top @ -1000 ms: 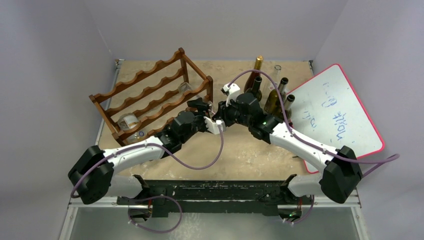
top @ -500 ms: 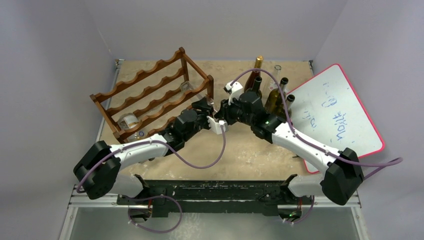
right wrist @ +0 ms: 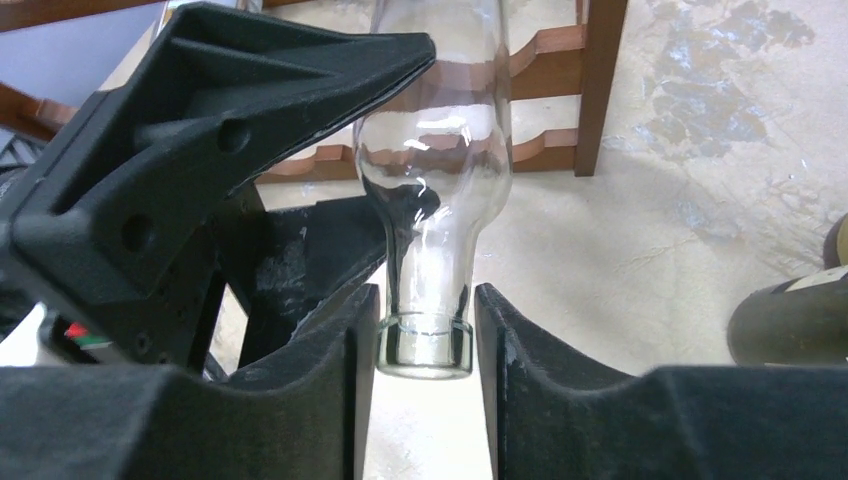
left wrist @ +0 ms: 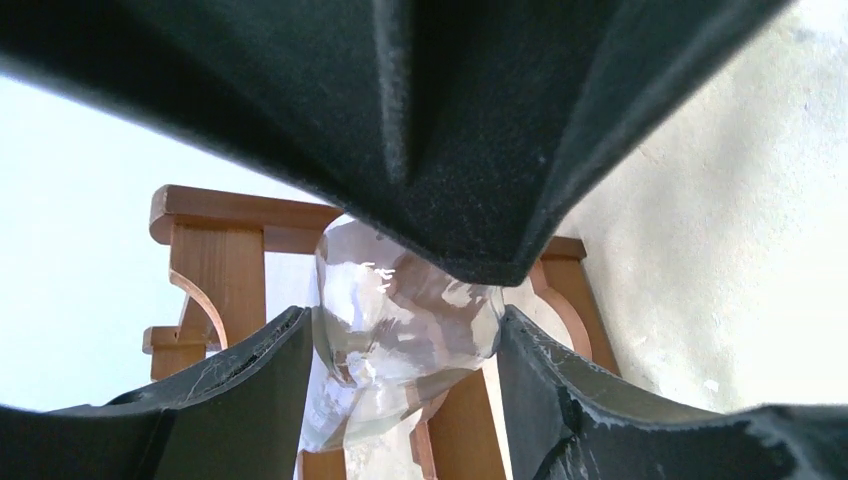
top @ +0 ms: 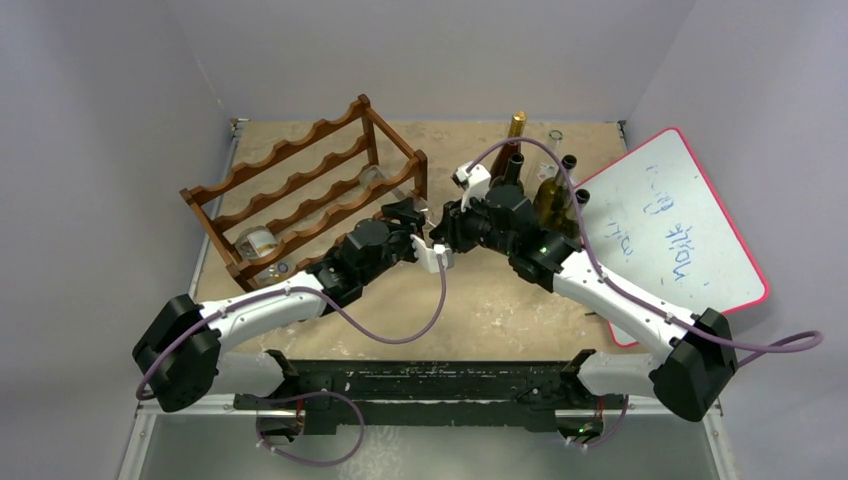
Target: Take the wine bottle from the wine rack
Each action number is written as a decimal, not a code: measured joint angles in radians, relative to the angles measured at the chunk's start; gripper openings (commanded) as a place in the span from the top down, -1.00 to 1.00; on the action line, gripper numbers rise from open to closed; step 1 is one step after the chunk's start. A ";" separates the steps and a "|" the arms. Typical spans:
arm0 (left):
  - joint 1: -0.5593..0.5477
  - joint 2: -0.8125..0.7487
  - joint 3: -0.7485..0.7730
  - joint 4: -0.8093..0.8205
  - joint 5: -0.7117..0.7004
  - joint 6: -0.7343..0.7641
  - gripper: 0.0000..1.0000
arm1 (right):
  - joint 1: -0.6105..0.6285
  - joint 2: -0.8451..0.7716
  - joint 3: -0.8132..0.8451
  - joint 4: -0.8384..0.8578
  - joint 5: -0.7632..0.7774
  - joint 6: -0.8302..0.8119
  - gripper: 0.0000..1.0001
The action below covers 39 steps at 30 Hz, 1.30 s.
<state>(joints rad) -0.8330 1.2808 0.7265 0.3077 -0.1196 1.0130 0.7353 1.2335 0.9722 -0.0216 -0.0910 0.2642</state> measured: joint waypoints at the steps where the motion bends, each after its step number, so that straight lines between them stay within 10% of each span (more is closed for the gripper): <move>1: -0.001 -0.002 0.000 -0.003 0.000 0.000 1.00 | 0.000 0.000 0.000 -0.001 -0.003 0.003 -0.11; 20: -0.065 -0.064 -0.002 -0.124 -0.033 -0.014 1.00 | 0.010 -0.284 0.084 -0.194 0.296 0.083 -0.93; 39: -0.083 -0.202 0.061 -0.262 0.024 -0.204 1.00 | 0.010 -0.264 0.087 -0.189 0.364 0.033 -1.00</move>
<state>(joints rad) -0.9157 1.0786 0.7876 0.0460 -0.0952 0.8089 0.7452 0.9695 1.0588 -0.2108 0.2726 0.2974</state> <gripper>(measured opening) 0.589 0.996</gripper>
